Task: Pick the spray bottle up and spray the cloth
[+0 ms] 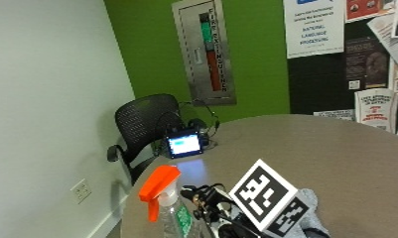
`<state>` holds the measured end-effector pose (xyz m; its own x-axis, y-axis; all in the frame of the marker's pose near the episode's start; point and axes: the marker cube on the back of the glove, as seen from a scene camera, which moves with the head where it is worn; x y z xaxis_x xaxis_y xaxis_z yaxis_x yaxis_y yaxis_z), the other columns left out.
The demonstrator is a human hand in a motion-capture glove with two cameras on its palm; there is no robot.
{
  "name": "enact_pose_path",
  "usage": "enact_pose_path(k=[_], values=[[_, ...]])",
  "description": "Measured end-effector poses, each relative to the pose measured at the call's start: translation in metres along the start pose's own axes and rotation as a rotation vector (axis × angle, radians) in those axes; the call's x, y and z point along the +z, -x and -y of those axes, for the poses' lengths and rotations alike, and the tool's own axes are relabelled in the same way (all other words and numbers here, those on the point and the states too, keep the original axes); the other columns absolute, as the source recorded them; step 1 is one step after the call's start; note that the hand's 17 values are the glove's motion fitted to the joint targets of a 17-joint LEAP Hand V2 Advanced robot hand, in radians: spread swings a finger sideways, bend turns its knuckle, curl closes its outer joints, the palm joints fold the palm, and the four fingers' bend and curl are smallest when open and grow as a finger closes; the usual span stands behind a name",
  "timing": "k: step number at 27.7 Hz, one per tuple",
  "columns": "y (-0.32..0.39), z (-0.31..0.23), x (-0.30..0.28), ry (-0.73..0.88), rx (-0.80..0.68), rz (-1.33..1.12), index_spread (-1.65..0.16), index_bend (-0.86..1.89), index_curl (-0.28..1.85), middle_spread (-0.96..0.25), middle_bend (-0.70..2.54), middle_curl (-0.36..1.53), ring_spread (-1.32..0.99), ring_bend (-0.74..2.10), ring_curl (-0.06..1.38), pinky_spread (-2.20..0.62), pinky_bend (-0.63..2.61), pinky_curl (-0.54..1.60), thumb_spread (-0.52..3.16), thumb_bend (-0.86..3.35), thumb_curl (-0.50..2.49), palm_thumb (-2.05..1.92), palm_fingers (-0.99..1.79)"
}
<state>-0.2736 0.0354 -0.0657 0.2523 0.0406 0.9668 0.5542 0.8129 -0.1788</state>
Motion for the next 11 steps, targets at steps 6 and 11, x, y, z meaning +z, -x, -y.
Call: enact_pose_path(k=[6, 11], values=[[-0.013, -0.05, -0.049, -0.007, -0.024, -0.145, -0.4, 0.15, 0.31, -0.03, 0.17, 0.4, -0.04, 0.14, 0.28, 0.24, 0.41, 0.39, 1.02, -0.04, 0.46, 0.71, 0.26], [-0.016, -0.061, -0.057, -0.018, -0.026, -0.165, -0.41, 0.19, 0.32, -0.01, 0.17, 0.38, -0.01, 0.15, 0.26, 0.25, 0.42, 0.38, 1.04, -0.03, 0.45, 0.7, 0.27]])
